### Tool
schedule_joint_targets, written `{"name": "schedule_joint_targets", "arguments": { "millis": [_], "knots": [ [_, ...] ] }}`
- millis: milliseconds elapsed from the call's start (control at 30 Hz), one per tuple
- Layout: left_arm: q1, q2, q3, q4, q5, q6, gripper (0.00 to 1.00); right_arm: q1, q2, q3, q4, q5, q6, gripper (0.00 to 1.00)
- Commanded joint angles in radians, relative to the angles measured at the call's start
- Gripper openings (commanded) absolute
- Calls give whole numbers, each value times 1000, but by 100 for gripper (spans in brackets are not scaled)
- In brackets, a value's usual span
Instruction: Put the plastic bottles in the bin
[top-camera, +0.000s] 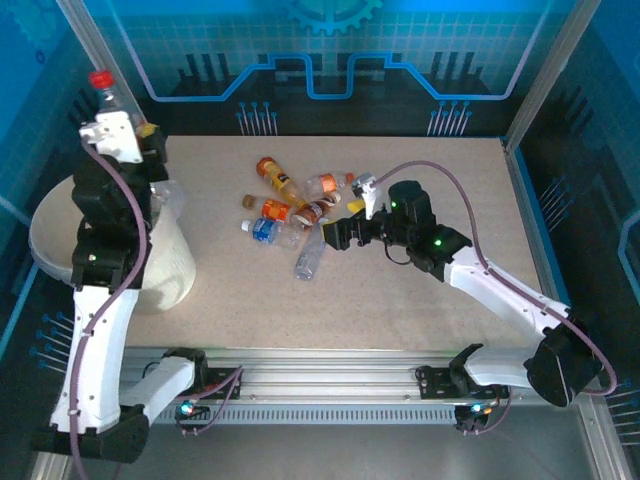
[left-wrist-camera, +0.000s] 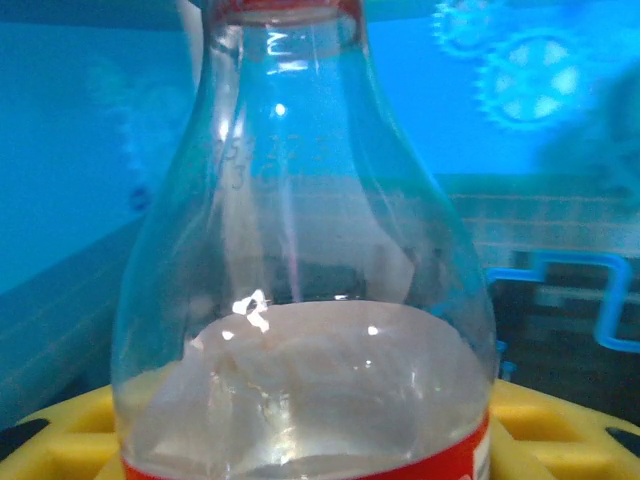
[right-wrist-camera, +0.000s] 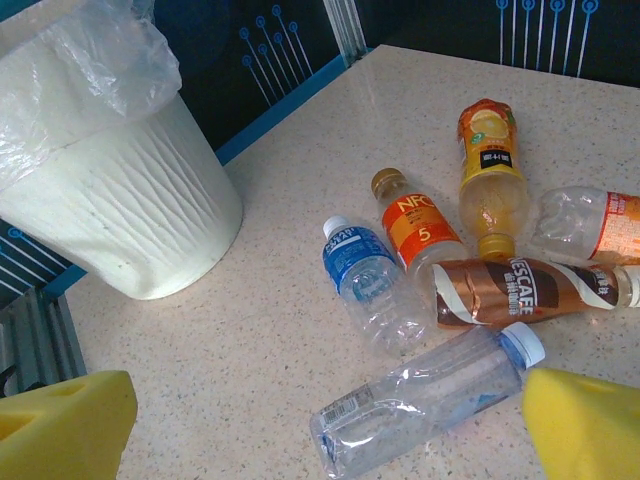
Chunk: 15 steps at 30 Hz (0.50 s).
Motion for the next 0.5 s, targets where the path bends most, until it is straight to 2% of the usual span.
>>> {"name": "schedule_joint_targets", "arguments": {
  "millis": [0, 133, 300, 367, 467],
  "knots": [
    [133, -29, -34, 36, 22, -72, 49, 15, 11, 38, -20, 16, -16, 100],
    [274, -45, -121, 90, 98, -73, 49, 15, 8, 34, -27, 21, -16, 100],
    [462, -30, -181, 36, 215, -213, 50, 16, 13, 34, -27, 27, -16, 100],
    [523, -43, -239, 60, 222, -278, 52, 15, 19, 37, -27, 23, -15, 100],
    [555, -61, -304, 83, 163, -301, 54, 16, 26, 45, -30, 22, -15, 100]
  ]
}}
